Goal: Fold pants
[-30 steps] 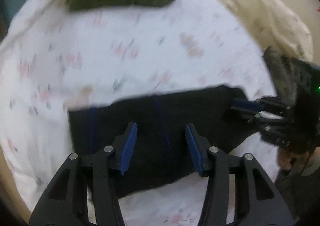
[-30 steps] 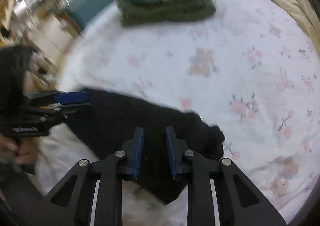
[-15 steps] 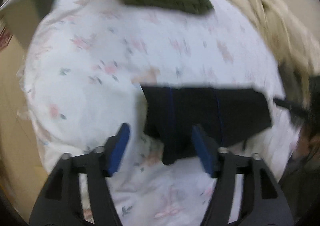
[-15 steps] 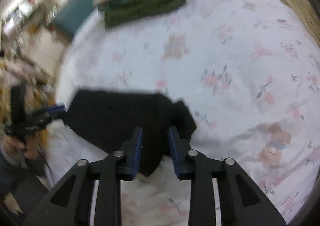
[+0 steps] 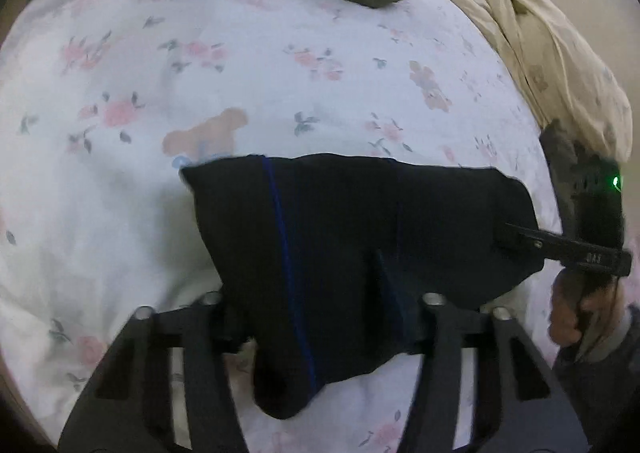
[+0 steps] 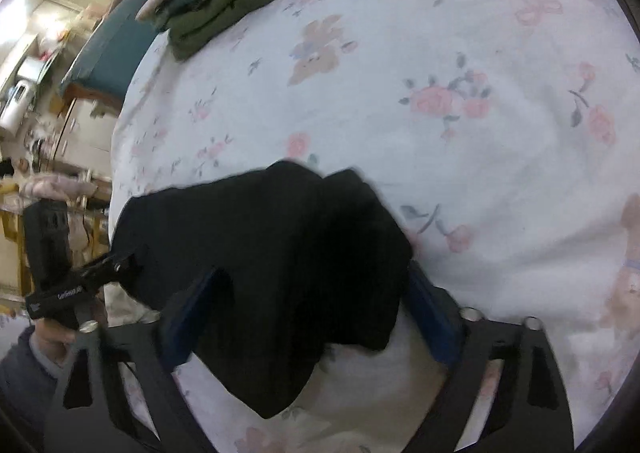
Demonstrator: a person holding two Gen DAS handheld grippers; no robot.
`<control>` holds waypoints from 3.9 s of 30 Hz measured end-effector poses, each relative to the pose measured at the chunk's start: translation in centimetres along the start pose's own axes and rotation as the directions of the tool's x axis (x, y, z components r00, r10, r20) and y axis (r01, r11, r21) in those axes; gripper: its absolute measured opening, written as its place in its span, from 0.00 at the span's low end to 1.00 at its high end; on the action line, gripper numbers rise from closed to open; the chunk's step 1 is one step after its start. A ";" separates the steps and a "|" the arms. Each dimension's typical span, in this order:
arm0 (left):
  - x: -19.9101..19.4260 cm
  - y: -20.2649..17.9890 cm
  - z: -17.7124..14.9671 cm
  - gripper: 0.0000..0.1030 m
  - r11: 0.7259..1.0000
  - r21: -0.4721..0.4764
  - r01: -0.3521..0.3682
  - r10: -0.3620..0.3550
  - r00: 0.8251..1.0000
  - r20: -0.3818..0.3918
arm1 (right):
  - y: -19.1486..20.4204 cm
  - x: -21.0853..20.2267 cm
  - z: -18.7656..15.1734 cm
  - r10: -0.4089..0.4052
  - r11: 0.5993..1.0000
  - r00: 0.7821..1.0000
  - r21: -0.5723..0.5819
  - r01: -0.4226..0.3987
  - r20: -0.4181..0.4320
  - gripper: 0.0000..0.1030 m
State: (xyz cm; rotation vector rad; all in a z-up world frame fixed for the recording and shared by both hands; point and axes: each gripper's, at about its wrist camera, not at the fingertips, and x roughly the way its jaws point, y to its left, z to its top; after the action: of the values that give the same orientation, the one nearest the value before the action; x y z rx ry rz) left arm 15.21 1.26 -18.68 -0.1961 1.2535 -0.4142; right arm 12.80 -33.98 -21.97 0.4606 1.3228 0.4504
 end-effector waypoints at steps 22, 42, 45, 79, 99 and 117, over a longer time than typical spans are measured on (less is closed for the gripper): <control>-10.4 -0.5 31.1 0.19 0.999 0.034 -0.005 -0.007 0.943 0.333 | 11.2 -7.5 29.8 0.116 0.968 0.938 -0.249 -0.032 0.327 0.27; -3.2 8.3 37.3 0.84 0.989 -0.034 -0.144 0.147 0.918 0.369 | 4.7 -0.5 41.0 -0.032 0.980 0.936 -0.175 0.099 0.350 0.68; -4.8 9.0 35.8 0.84 0.979 -0.036 -0.202 0.202 0.915 0.350 | 5.0 -3.0 39.2 -0.082 0.974 0.919 -0.166 0.157 0.385 0.68; -20.1 -10.3 -7.7 1.00 0.916 -0.102 -0.388 0.353 0.660 0.662 | 15.6 -15.1 -8.4 -0.111 0.945 0.744 -0.163 0.285 0.659 1.00; -18.1 -10.0 -8.2 1.00 0.919 -0.094 -0.383 0.352 0.689 0.634 | 17.4 -12.8 -9.4 -0.207 0.855 0.663 -0.196 0.480 0.719 1.00; -18.1 -10.8 -8.2 1.00 0.913 -0.068 -0.403 0.347 0.676 0.650 | 17.5 -13.1 -9.5 -0.212 0.866 0.662 -0.176 0.468 0.719 1.00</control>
State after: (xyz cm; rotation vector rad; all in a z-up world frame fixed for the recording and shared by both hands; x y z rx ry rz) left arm 0.76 -0.52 -1.33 0.0022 0.5476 -0.0135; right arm 0.11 -26.20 -3.33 0.0357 0.5546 0.1469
